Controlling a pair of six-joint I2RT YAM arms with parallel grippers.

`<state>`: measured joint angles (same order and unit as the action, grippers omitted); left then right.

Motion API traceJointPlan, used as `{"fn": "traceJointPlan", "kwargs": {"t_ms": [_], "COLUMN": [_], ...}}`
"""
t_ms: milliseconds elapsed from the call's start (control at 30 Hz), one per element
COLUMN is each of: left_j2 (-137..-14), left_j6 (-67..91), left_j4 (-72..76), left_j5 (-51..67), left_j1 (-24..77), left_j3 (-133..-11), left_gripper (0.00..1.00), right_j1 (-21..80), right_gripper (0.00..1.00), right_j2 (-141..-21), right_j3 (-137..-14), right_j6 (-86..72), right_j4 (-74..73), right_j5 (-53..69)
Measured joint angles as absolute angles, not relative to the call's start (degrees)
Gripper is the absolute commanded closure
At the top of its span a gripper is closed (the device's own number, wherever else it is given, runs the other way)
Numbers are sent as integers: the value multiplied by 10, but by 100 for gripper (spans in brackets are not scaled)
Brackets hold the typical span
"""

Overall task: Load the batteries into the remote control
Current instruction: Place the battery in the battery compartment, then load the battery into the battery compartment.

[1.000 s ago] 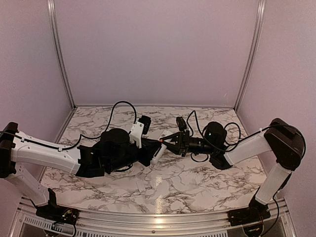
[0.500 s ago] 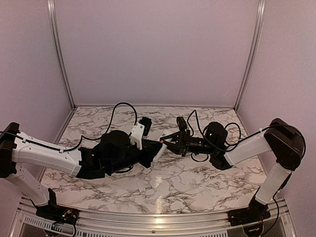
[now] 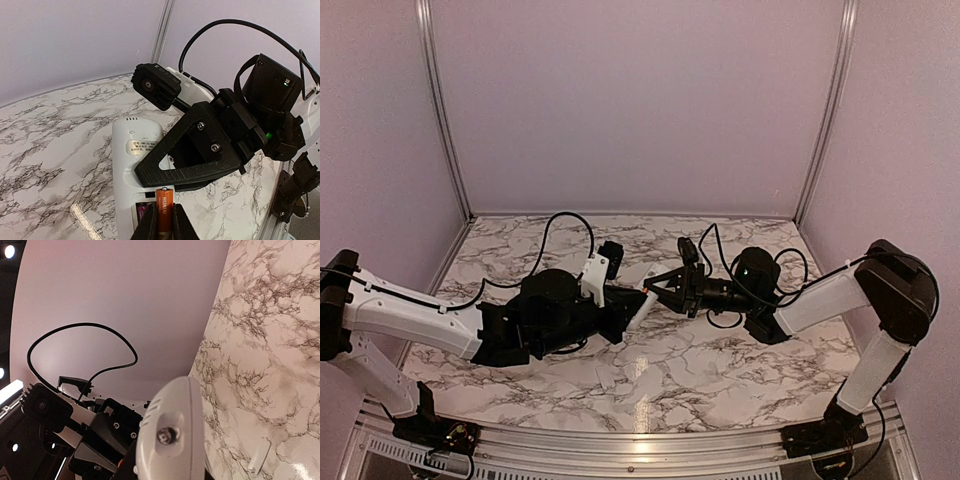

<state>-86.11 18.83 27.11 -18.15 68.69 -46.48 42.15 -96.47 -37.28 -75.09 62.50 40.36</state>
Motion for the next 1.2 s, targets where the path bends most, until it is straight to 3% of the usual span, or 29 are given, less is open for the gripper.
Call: {"fn": "traceJointPlan", "kwargs": {"t_ms": [333, 600, 700, 933, 1200], "left_j2": [-854, -831, -797, -725, -698], "left_j6": [187, 182, 183, 129, -53], "left_j4": [264, 223, 197, 137, 30], "left_j5": [-201, -211, -209, -142, -71], "left_j1": [687, 686, 686, 683, 682], "left_j3": [-461, -460, -460, -462, -462], "left_gripper": [72, 31, 22, 29, 42], "right_j1": [422, 422, 422, 422, 426], "right_gripper": [100, 100, 100, 100, 100], "right_j2": [-965, -956, -945, -931, -931], "right_j3": [-373, -373, -376, -397, -431], "right_j6": [-748, -716, -683, -609, -555], "right_j4": [621, 603, 572, 495, 425], "right_j5": [406, 411, 411, 420, 467]}}
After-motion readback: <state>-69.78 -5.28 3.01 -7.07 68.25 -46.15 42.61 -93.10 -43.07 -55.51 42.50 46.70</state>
